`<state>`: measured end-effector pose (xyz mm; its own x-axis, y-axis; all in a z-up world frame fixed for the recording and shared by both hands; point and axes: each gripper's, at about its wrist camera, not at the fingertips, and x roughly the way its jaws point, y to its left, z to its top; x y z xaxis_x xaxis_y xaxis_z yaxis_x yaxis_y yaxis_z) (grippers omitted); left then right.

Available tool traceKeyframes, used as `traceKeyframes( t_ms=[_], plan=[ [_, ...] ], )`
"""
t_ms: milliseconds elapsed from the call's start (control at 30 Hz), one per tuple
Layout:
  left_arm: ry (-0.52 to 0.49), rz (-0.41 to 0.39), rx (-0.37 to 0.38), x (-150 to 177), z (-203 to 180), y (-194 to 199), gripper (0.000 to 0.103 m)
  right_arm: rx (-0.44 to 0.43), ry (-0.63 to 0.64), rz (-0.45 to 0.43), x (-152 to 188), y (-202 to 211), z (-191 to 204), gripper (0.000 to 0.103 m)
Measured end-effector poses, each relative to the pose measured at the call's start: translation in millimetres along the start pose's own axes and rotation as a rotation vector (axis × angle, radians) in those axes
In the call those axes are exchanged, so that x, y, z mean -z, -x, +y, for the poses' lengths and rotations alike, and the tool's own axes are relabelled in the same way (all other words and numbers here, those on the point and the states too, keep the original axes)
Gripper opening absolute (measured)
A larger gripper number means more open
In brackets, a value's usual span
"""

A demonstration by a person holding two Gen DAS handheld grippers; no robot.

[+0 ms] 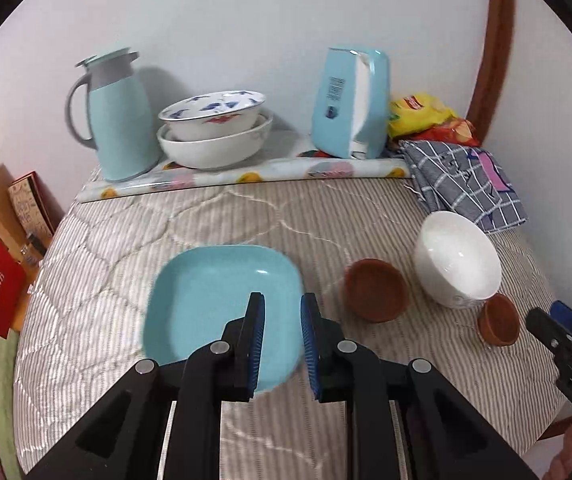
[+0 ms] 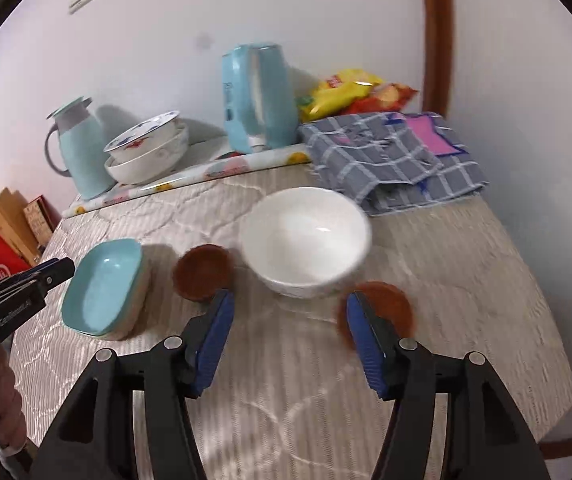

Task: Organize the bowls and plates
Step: 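Move both grippers toward the brown clay bowls beside the white bowl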

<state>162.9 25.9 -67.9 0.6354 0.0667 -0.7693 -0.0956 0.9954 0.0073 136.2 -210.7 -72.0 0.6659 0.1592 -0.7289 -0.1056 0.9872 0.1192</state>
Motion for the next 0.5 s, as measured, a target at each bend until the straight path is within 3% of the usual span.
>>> traceKeyframes(
  t_ms=[233, 500],
  plan=[
    [-0.03, 0.026, -0.01, -0.3, -46.1, -10.8, 0.018, 0.014, -0.009, 0.019, 6.0, 8.9, -37.2, 0.058],
    [-0.022, 0.071, 0.008, 6.1, -69.3, -30.8, 0.018, 0.002, -0.037, 0.039, 14.9, 2.3, -65.5, 0.058]
  ],
)
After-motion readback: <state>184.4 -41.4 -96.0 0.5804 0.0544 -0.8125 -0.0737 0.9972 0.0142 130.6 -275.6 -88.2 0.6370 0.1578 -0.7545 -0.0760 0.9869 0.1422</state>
